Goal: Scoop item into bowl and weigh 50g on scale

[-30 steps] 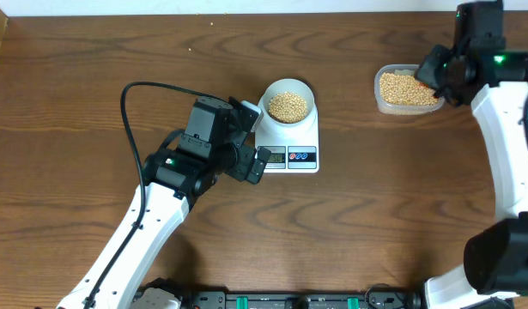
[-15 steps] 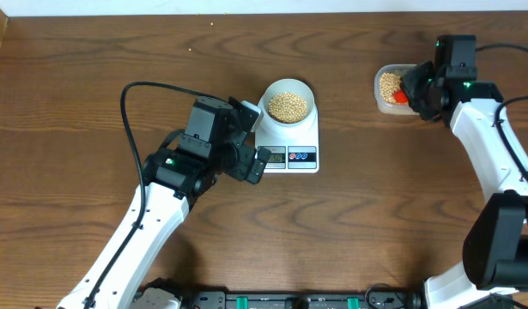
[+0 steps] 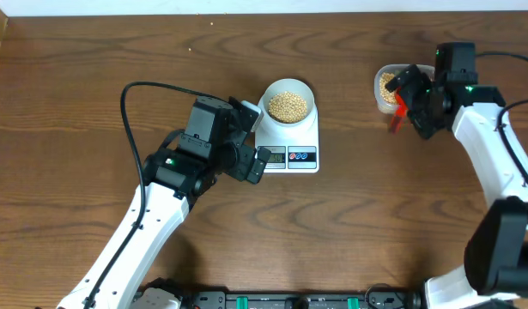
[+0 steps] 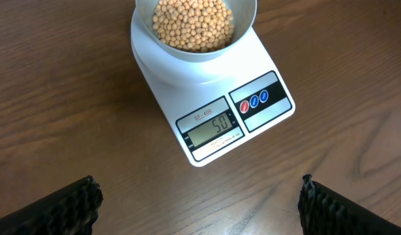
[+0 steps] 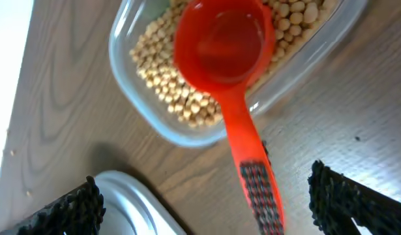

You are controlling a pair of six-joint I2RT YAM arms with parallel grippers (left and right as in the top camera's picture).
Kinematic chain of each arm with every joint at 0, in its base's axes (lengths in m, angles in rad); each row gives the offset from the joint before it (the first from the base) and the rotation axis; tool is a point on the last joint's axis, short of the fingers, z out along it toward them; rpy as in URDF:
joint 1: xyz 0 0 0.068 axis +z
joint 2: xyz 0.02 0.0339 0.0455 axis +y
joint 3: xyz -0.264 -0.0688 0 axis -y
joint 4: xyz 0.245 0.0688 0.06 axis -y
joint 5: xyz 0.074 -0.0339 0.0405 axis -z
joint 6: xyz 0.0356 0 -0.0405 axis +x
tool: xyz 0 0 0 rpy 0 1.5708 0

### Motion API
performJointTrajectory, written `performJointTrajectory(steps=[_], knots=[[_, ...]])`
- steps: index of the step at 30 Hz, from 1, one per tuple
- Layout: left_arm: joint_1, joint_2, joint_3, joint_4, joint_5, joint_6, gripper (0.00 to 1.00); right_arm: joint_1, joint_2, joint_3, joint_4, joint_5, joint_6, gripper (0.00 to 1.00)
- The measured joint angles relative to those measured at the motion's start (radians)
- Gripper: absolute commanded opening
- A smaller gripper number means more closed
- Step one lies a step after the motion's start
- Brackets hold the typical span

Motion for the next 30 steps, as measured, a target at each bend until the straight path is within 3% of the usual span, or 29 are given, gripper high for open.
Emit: performJointTrajectory(steps=[4,10,13,25,30], knots=[[0.000,0.000,0.000,0.000,0.000,0.000,0.98,0.000,-0.105,-0.002,-0.068,-0.016,-0.132,0.99],[0.000,0.000,0.000,-0.001,0.000,0.000,0.98,0.000,-0.397,-0.002,-0.198,-0.117,-0.503,0.99],[0.000,0.000,0.000,0.000,0.000,0.000,0.98,0.000,-0.531,-0.001,-0.303,-0.162,-0.607,0.99],[0.000,0.000,0.000,0.000,0.000,0.000,0.98,0.000,-0.826,-0.001,-0.774,-0.074,-0.732,0.99],[0.000,0.000,0.000,0.000,0.000,0.000,0.98,0.000,-0.853,-0.001,-0.808,-0.044,-0.747,0.99]])
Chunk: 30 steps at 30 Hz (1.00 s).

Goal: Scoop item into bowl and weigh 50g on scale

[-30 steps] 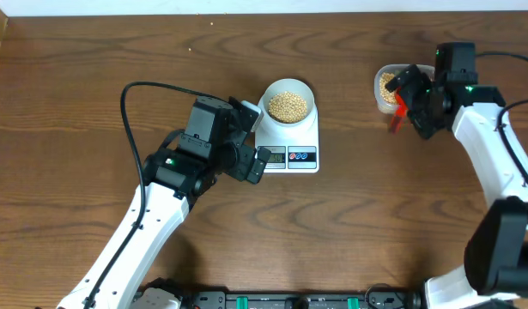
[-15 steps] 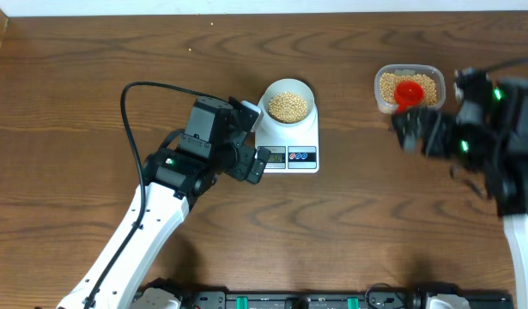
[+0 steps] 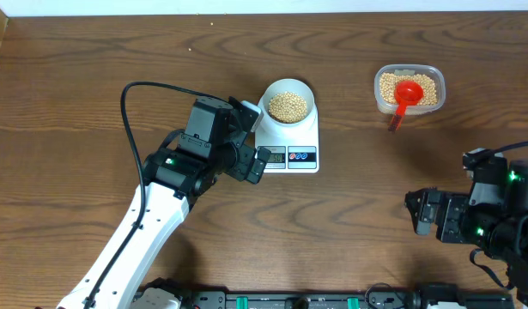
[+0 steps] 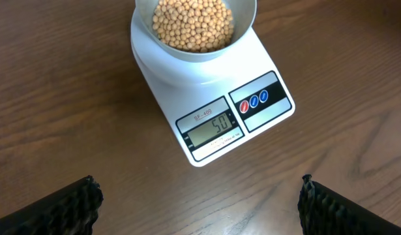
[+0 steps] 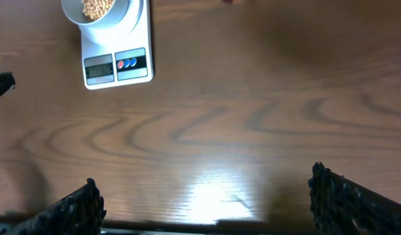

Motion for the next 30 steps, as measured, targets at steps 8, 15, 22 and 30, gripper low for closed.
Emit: performJointTrajectory(steps=[8,15,22,30], knots=[[0.000,0.000,0.000,-0.001,0.000,0.000,0.99,0.000,-0.022,-0.068,0.194,0.006,-0.116,0.99],[0.000,0.000,0.000,0.000,0.000,0.000,0.98,0.000,-0.286,-0.469,0.679,0.003,-0.182,0.99],[0.000,0.000,0.000,-0.001,0.000,0.000,0.98,0.000,-0.557,-0.854,0.958,-0.002,-0.193,0.99],[0.000,0.000,0.000,0.000,0.000,0.000,0.98,0.060,-0.727,-1.158,1.259,-0.009,-0.233,0.99]])
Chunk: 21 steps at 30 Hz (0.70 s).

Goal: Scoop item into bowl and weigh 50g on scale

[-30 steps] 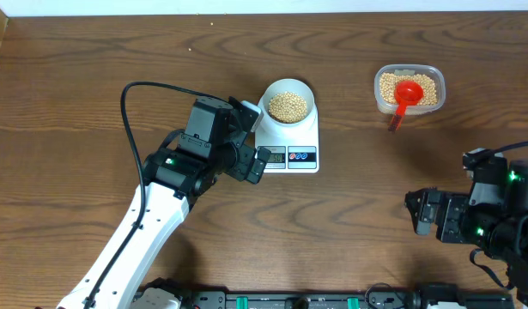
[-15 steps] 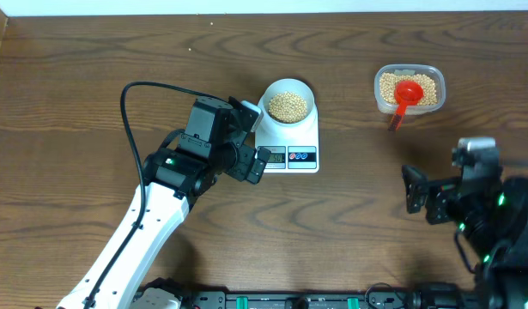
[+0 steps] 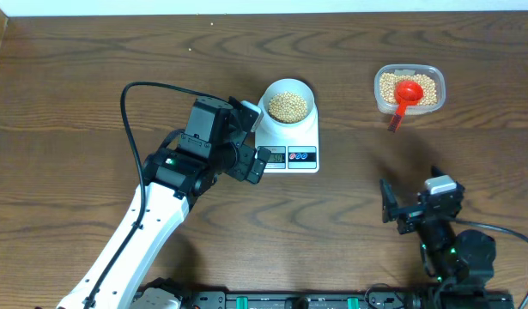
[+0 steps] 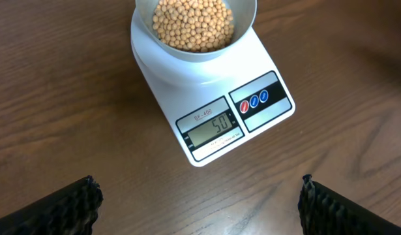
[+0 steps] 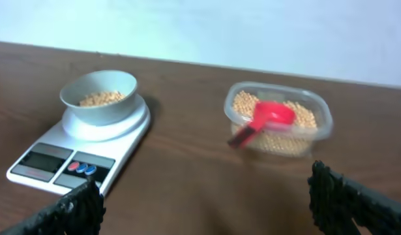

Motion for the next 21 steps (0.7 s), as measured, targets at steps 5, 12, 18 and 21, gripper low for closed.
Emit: performJointTrajectory(steps=[5,12,18,21], knots=[[0.000,0.000,0.000,0.000,0.000,0.000,0.98,0.027,-0.045,-0.092,0.072,0.020,-0.011,0.99],[0.000,0.000,0.000,0.000,0.000,0.000,0.98,0.032,-0.115,-0.110,0.091,0.042,-0.014,0.99],[0.000,0.000,0.000,0.000,0.000,0.000,0.98,0.032,-0.120,-0.125,0.132,0.043,-0.014,0.99],[0.000,0.000,0.000,0.000,0.000,0.000,0.98,0.032,-0.120,-0.131,0.132,0.043,-0.014,0.99]])
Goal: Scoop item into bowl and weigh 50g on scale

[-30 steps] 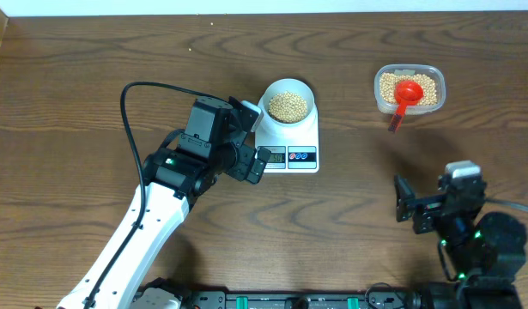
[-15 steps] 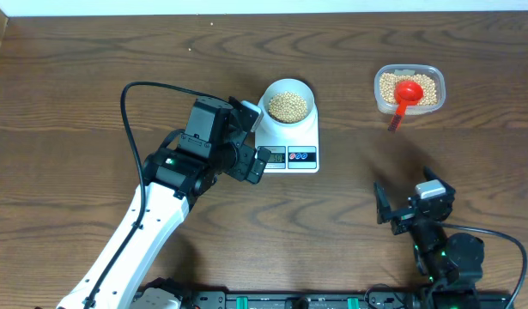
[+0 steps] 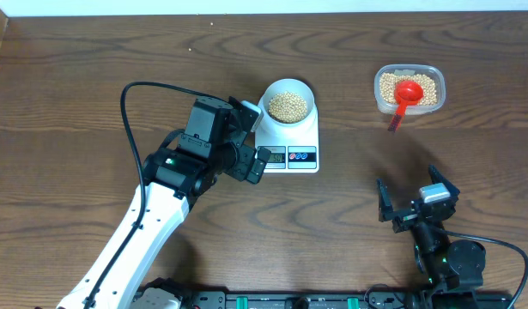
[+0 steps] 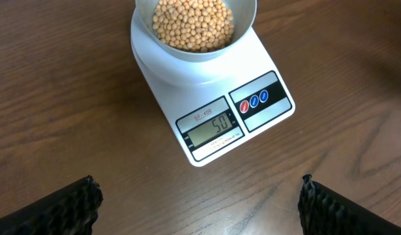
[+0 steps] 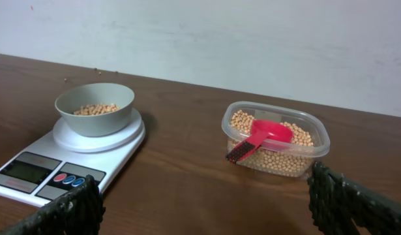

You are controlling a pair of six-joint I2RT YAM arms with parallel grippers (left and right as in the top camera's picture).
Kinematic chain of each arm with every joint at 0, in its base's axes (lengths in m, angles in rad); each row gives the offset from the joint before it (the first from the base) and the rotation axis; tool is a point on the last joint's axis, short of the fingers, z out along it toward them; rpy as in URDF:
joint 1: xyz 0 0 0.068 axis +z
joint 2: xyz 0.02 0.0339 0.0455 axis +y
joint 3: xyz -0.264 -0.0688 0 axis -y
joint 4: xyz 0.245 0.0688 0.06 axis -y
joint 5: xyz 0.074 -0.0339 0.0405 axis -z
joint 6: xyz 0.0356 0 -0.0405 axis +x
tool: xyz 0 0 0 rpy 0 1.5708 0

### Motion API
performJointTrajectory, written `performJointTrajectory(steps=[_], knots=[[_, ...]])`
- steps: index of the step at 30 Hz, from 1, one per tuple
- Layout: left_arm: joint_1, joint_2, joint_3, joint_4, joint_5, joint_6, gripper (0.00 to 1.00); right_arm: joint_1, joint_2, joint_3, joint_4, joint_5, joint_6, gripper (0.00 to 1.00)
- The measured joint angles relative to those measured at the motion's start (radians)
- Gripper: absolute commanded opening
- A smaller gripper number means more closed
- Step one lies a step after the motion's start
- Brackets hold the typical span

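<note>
A white bowl [image 3: 288,103] of soybeans stands on the white scale [image 3: 299,158], whose display [image 4: 212,127] reads 50. Far right, a clear tub [image 3: 409,89] of beans holds the red scoop [image 3: 404,96], its handle hanging over the near rim. My left gripper [image 4: 199,205] hovers open just left of and near the scale, with nothing between its fingers. My right gripper [image 3: 415,202] is low at the front right, open and empty, facing the scale [image 5: 70,156] and the tub [image 5: 276,138].
The brown wooden table [image 3: 92,69] carries only the scale and tub. A black cable [image 3: 130,112] loops off the left arm. A white wall [image 5: 252,39] lies beyond the table's far edge.
My right gripper has settled a little lower and steadier at the front right, still open. The left arm, scale, bowl, tub and scoop are unchanged.
At first my right gripper stood open over the tub with the red scoop lying in it. It then was away at the right front, later low at the table's front edge facing the scale. The display read 50 throughout and the left arm stayed still.
</note>
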Motion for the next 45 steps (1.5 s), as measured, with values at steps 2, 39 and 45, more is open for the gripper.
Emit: performJointTrajectory(steps=[2,39,45], knots=[[0.000,0.000,0.000,0.000,0.000,0.000,0.98,0.000,0.000,0.000,0.000,0.000,0.000,0.99],[0.032,-0.126,0.000,-0.051,0.000,0.000,0.98,0.000,0.000,0.000,0.000,0.003,0.000,0.99],[0.114,-0.270,-0.018,-0.047,0.000,0.000,0.98,0.000,0.000,0.000,0.000,0.003,0.000,0.99]])
